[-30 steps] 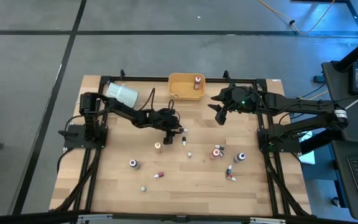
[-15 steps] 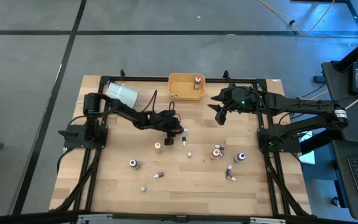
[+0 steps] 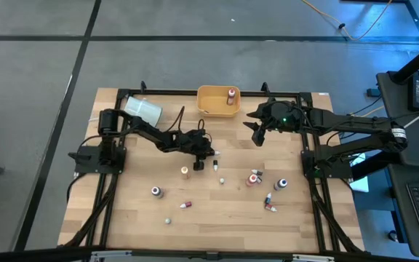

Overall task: Pick & Place food coloring
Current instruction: Put the black food coloring bottle into the yellow bin

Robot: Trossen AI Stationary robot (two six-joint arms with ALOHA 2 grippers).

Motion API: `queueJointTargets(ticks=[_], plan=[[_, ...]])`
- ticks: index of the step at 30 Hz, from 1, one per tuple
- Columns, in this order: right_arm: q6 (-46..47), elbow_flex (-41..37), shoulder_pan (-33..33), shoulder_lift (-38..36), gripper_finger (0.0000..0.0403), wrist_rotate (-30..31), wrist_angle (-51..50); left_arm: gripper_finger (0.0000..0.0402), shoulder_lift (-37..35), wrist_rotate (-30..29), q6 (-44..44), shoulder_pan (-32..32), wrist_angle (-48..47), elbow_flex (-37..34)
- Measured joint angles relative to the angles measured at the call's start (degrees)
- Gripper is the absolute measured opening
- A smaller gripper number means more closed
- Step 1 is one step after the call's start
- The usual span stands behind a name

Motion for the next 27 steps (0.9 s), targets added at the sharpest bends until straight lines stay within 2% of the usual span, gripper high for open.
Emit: queueJointTargets(ticks=[4, 9, 13, 17, 21, 27], plan=[[-0.09, 0.0, 0.0, 0.0, 0.0174, -0.01, -0.13, 0.0069, -4.58, -2.1, -0.25, 0.44, 0.64, 0.06], [-0.15, 0.0, 0.0, 0.0, 0.0174, -0.02, -0.15, 0.0073, -12.16, -9.73, -0.31, 1.82, 0.01, 0.12], [-0.15, 0.0, 0.0, 0.0, 0.0174, 0.0, -0.11, 0.007, -18.06, -13.8, -0.35, 4.4, -8.83, 3.68], [-0.15, 0.0, 0.0, 0.0, 0.0174, 0.01, -0.1, 0.0069, -20.18, -13.67, -0.58, 7.81, -24.06, 12.98], [-0.09, 0.0, 0.0, 0.0, 0.0174, -0.02, -0.08, 0.0068, -17.73, -12.11, -0.78, 12.16, -35.52, 22.07], [-0.02, 0.0, 0.0, 0.0, 0.0174, -0.01, -0.08, 0.007, -11.04, -3.86, -5.12, 18.97, -40.45, 27.67]])
